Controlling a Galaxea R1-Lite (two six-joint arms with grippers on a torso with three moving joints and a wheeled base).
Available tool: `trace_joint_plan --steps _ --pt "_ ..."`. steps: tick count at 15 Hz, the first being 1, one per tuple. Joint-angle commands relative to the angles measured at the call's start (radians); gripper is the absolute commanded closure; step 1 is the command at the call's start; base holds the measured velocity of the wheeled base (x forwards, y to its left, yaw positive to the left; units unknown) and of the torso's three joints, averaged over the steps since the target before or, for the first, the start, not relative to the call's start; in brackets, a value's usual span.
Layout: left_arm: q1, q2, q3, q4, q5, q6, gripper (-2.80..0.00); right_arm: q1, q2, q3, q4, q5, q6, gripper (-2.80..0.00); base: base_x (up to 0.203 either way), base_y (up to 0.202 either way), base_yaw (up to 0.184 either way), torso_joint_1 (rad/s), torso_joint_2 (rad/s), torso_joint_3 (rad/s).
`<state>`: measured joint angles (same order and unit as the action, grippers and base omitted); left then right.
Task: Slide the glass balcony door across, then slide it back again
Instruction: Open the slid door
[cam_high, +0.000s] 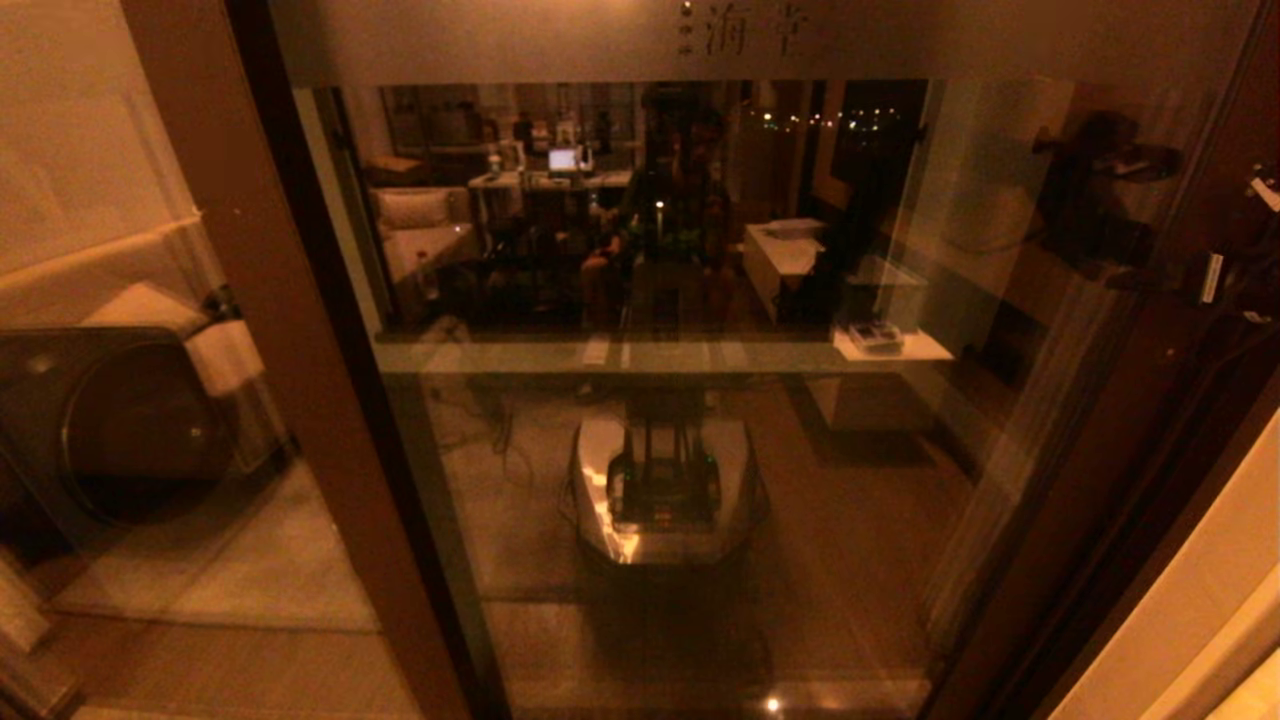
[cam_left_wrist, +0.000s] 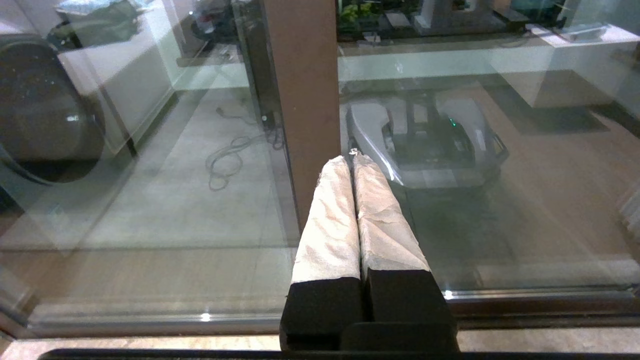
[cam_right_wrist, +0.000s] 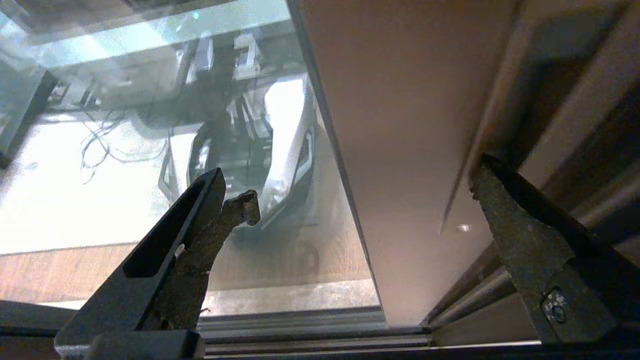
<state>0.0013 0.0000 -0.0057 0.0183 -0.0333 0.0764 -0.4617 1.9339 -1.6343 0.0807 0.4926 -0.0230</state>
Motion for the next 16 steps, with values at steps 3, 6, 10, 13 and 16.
trace_joint_plan --steps 3,6,10,13,16 --pt "0.000 0.000 0.000 0.000 0.000 0.000 0.00 0.000 -0.028 0.024 -0.049 -0.033 0.000 -2.80 0.000 0.000 0.000 0.000 0.00 0.000" --pt "0.000 0.000 0.000 0.000 0.000 -0.001 0.00 0.000 -0.014 0.024 -0.070 -0.042 0.000 -2.80 0.000 0.000 0.000 0.000 0.00 0.000" --pt "0.000 0.000 0.000 0.000 0.000 0.000 0.00 0.000 -0.003 0.021 -0.073 -0.043 -0.002 -2.80 0.000 0.000 0.000 0.000 0.00 0.000" --pt "0.000 0.000 0.000 0.000 0.000 0.000 0.00 0.002 0.011 0.015 -0.073 -0.042 -0.002 -2.80 0.000 0.000 0.000 0.000 0.00 0.000" --pt "0.000 0.000 0.000 0.002 0.000 -0.001 0.00 0.025 0.028 0.014 -0.099 -0.042 0.002 -2.80 0.000 0.000 0.000 0.000 0.00 0.000"
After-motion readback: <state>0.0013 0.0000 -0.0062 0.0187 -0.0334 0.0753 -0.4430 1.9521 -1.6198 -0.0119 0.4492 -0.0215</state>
